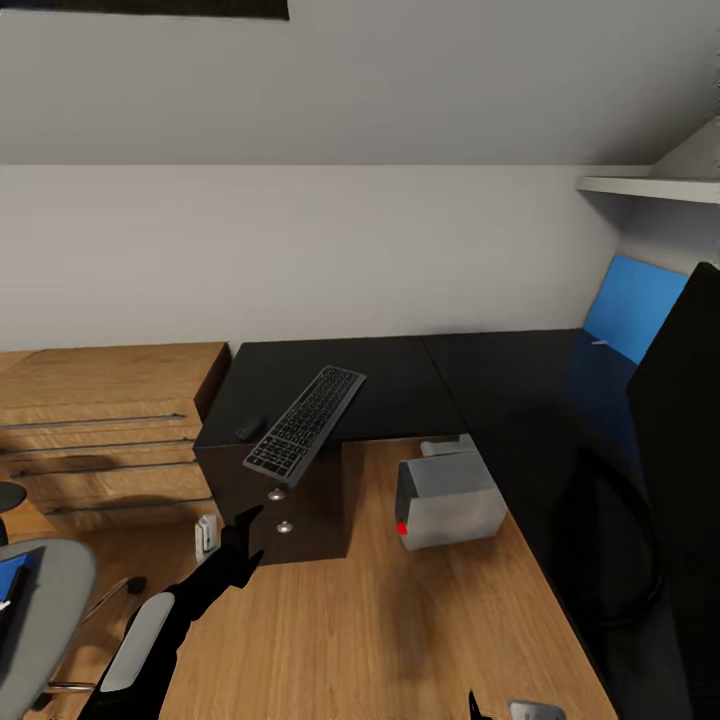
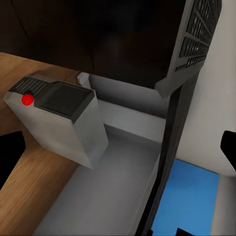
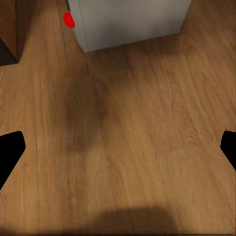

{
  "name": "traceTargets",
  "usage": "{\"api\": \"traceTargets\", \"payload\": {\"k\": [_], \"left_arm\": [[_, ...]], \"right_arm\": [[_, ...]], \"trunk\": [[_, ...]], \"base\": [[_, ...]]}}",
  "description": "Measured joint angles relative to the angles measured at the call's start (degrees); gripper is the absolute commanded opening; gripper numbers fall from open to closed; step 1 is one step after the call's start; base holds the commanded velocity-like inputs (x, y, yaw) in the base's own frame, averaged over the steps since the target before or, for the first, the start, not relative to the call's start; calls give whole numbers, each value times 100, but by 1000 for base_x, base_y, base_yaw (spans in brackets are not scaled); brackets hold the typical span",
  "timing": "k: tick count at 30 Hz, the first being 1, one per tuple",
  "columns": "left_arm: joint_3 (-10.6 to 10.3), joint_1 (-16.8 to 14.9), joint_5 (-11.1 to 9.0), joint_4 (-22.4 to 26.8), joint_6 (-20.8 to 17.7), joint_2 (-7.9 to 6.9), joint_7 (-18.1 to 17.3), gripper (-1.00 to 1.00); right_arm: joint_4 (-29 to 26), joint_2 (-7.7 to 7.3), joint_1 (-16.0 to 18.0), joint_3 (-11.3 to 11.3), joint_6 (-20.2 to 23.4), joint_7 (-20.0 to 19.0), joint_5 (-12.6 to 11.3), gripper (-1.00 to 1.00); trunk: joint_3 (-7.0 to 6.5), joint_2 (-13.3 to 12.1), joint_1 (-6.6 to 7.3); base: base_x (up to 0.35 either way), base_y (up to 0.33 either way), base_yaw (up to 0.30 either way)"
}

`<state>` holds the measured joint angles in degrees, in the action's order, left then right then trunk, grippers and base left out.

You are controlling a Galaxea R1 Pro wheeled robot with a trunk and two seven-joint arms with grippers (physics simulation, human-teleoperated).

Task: In the bedroom, organize the workspace by keeping the computer under the desk, ensuring the monitor is on the desk, placing the keyboard on the desk next to the monitor, placing the mouse on the desk next to the keyboard, moving the folder from the swivel chair onto the desk next to the mouse, stacking the notebook on top of the folder with the pen on top of the notebook, and positioning the swivel chair next to the desk.

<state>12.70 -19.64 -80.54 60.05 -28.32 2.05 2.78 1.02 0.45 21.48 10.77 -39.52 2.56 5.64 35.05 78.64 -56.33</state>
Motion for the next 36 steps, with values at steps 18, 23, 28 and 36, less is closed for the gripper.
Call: {"api": "traceTargets", "payload": {"k": [18, 23, 28, 36], "left_arm": [[-1, -1, 5, -224, 10, -14, -7, 100], [0, -1, 1, -225, 6, -50, -8, 100], [-1, -1, -1, -229, 13, -72, -8, 100], [-1, -1, -1, -256, 30, -77, -8, 100]], "right_arm": [[1, 16, 0, -6, 0, -1, 0, 100], [1, 16, 0, -6, 0, -1, 0, 100], [1, 16, 0, -4, 0, -1, 0, 100], [1, 16, 0, -2, 1, -1, 0, 100]], "trunk": [[0, 0, -1], [0, 0, 1], [0, 0, 0], [0, 0, -1]], "base": [[-191, -7, -28], [-91, -20, 0], [-83, -5, 0], [-181, 33, 0]]}}
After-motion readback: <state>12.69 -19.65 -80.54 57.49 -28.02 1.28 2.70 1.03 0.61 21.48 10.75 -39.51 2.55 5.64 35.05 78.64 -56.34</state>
